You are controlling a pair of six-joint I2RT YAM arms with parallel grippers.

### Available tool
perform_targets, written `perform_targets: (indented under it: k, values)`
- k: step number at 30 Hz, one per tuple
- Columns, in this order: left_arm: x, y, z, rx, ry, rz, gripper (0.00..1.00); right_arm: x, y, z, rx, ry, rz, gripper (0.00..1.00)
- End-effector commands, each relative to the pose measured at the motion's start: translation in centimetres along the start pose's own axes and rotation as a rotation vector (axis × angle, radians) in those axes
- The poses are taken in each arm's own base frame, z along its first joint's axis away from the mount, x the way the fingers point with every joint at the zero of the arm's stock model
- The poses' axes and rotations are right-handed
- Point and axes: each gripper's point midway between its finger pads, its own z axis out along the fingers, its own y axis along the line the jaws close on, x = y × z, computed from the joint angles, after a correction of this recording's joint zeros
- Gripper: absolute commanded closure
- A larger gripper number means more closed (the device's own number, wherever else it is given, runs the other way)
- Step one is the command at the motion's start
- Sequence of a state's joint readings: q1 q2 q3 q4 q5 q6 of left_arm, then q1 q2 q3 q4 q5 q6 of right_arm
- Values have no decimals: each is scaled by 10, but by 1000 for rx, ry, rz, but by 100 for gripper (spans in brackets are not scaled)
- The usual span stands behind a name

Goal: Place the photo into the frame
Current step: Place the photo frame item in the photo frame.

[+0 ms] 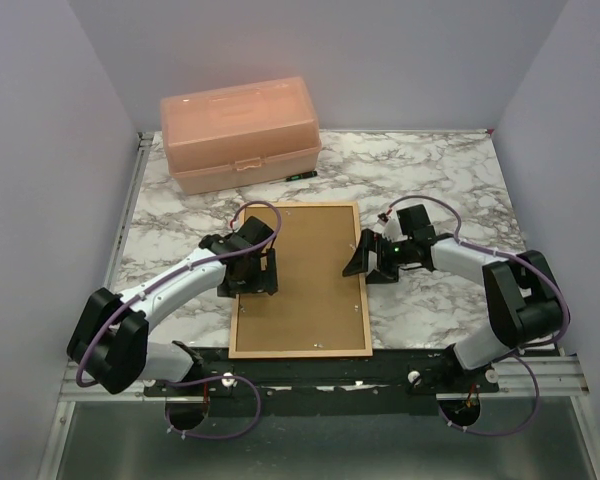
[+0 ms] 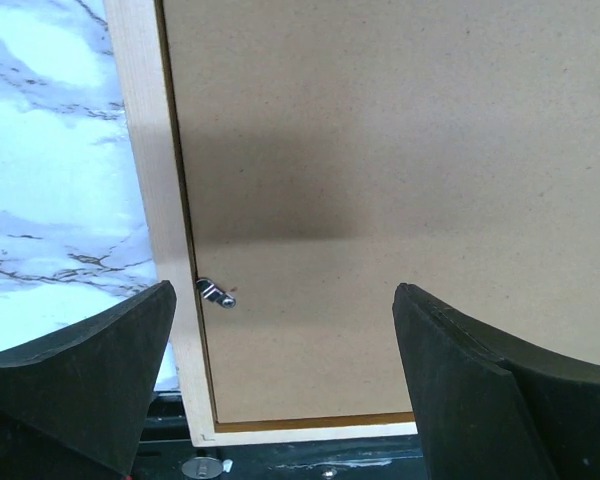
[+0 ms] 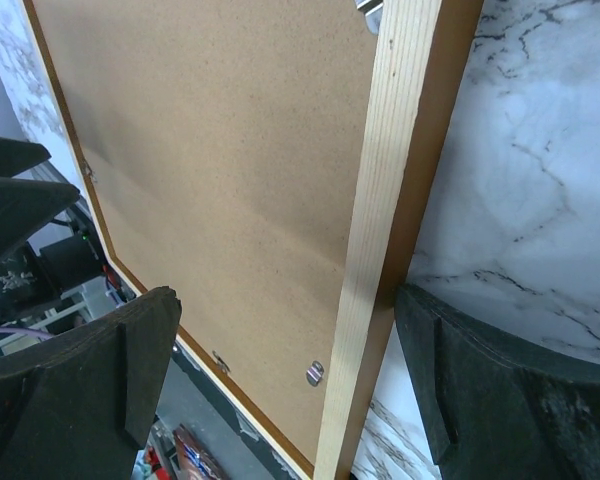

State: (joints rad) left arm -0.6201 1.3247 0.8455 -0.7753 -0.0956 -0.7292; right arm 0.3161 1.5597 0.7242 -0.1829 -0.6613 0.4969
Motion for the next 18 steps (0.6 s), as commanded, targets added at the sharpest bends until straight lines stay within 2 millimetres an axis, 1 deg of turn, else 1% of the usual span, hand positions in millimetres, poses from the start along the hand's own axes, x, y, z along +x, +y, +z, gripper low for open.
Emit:
perform_targets:
  k: [1,8,10,11,14,18]
  values:
    - [-3,10,-4,-65,-24,-5,8,19,-12,-3,62,34,32,3]
    - [-5,8,-6,-57,-31,-2,8,23,-21,-6,120,31,47,3]
    - [-2,6,-4,-33,-30,-6,6,24,-23,-8,140,27,47,3]
    - [-2,3,-3,-13,-36,-9,5,24,-25,-9,155,23,48,3]
    - [-3,-4,-3,36,-37,-14,4,25,-32,-13,209,15,47,3]
    - [-2,-5,-2,60,-28,-24,3,32,-39,-20,290,11,55,3]
